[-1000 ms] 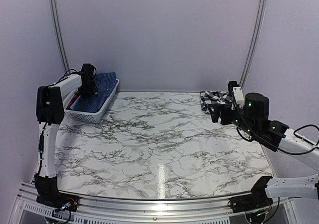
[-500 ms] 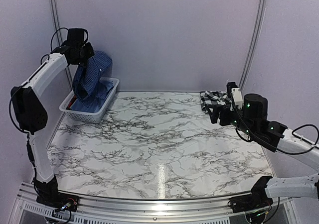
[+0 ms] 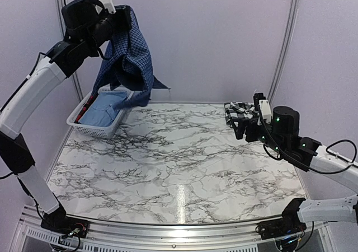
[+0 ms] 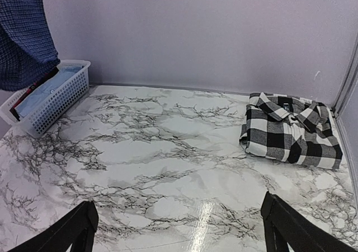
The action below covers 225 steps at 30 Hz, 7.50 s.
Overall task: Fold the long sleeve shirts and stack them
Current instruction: Place the crumpled shirt at the center of the board, then pick up the crumpled shirt from the center of the board, then place the crumpled shirt at the center of the board, then flatten out the crumpled shirt at the center of the board.
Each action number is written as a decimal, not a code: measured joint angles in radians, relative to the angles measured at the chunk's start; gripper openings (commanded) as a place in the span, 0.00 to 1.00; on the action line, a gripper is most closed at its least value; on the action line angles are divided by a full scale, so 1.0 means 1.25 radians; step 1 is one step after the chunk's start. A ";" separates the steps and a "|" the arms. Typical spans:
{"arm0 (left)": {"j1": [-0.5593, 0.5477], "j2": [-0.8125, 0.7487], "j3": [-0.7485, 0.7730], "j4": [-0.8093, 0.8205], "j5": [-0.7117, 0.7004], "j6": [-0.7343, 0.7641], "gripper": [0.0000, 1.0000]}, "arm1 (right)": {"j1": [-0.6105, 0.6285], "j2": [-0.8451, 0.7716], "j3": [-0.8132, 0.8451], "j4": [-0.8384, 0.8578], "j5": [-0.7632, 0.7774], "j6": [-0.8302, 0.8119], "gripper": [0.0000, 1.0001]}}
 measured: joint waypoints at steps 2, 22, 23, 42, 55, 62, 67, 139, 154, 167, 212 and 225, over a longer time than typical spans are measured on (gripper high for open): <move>-0.074 -0.004 0.001 0.013 0.002 0.048 0.00 | 0.000 0.003 0.000 0.002 -0.001 0.000 0.99; -0.492 -0.258 -0.420 0.054 -0.050 0.052 0.00 | 0.000 0.023 0.000 0.003 -0.005 0.010 0.99; -0.499 -0.259 -0.433 0.052 -0.070 0.027 0.00 | 0.000 0.023 0.000 0.003 -0.005 0.010 0.99; -0.161 0.342 -0.232 -0.222 0.215 -0.340 0.88 | 0.102 0.093 0.001 -0.015 -0.069 0.012 0.98; -0.121 -0.197 -0.691 -0.196 0.107 -0.424 0.95 | 0.380 0.393 0.157 -0.069 0.056 0.178 0.90; -0.112 -0.266 -0.938 -0.187 0.111 -0.473 0.96 | 0.383 0.547 0.218 -0.095 0.100 0.279 0.84; -0.101 -0.279 -1.022 -0.153 0.132 -0.511 0.96 | 0.380 0.634 0.296 -0.110 0.140 0.314 0.74; 0.039 -0.143 -0.799 0.082 0.080 -0.319 0.00 | 0.201 0.477 0.485 -0.310 0.411 0.063 0.00; 0.039 -0.463 -0.641 -0.038 0.020 -0.074 0.00 | 0.299 0.280 0.445 -0.333 0.202 -0.120 0.00; 0.043 -0.196 -0.315 -0.098 0.149 -0.090 0.00 | 0.305 0.344 0.476 -0.380 0.002 -0.071 0.00; -0.042 0.201 -0.313 -0.158 0.238 -0.314 0.93 | 0.120 0.505 0.291 -0.316 0.101 0.117 0.80; -0.327 -0.003 -0.782 -0.157 0.113 -0.517 0.62 | 0.248 0.408 0.198 -0.403 0.074 0.224 0.64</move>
